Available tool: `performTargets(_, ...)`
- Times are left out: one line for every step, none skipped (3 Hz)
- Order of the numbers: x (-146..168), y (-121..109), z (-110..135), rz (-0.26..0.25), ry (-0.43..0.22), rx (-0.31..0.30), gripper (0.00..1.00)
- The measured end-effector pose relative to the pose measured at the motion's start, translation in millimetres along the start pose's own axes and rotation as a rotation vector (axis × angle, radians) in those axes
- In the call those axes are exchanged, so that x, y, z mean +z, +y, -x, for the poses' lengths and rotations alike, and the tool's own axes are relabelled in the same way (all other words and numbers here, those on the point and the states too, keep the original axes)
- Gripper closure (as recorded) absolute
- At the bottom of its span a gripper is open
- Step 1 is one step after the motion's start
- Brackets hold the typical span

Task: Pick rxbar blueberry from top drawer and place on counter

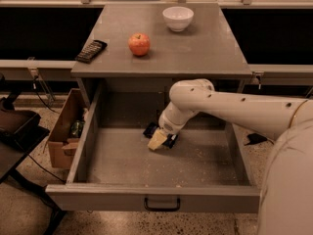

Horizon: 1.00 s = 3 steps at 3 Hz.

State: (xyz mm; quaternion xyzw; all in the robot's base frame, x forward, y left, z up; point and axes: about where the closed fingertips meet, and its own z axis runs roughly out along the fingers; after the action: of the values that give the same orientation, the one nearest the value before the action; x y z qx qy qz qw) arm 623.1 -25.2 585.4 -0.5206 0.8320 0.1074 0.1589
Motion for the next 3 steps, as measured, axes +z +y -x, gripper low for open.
performTargets(-17.5,0.3,7.2,0.0,0.0,0.0,1.0)
performTargets(-17.5,0.3,7.2,0.0,0.0,0.0,1.0)
performTargets(-20.7,0.7,8.6,0.0,-0.001,-0.003,1.0)
